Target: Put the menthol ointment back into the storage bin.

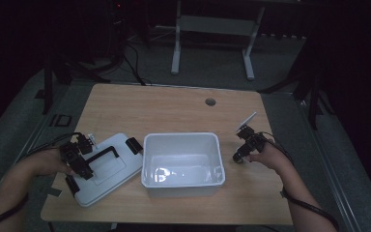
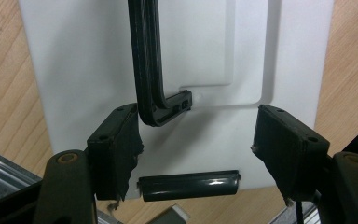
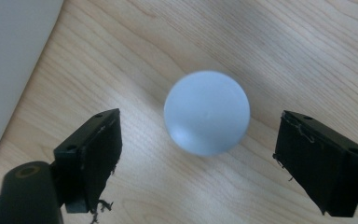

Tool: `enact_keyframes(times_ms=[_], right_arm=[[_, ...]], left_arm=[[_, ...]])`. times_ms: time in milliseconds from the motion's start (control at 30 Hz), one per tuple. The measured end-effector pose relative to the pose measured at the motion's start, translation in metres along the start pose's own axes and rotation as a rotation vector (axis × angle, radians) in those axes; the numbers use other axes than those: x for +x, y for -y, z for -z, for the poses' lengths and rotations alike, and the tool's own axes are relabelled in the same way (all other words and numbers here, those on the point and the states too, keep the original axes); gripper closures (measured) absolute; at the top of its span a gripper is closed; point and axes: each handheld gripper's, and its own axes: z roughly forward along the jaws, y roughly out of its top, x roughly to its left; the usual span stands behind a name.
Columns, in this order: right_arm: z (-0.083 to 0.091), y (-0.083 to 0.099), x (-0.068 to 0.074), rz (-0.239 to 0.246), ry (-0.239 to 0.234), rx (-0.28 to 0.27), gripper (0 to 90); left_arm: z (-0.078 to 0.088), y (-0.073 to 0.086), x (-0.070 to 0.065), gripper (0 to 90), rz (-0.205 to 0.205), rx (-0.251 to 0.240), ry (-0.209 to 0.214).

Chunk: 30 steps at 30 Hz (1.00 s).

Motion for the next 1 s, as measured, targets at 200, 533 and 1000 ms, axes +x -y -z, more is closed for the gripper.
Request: enact_keyframes(times_ms=[200,533,1000], right_arm=[[-0.010,-0.008,0.000,0.000,0.018,0.038,15.5],[-0.021,-0.012,0.001,0.011,0.022,0.087,29.3],[-0.025,-0.015,0.002,0.026,0.048,0.103,49.3]], left_arm=[[0.000,0.001,-0.001,31.3,-0.006,-0.003,-0.005],[-0.003,0.000,-0.002,31.4,-0.011,0.006,-0.006],[-0.006,0.002,-0.003,31.4,-0.012,0.010,-0.003]])
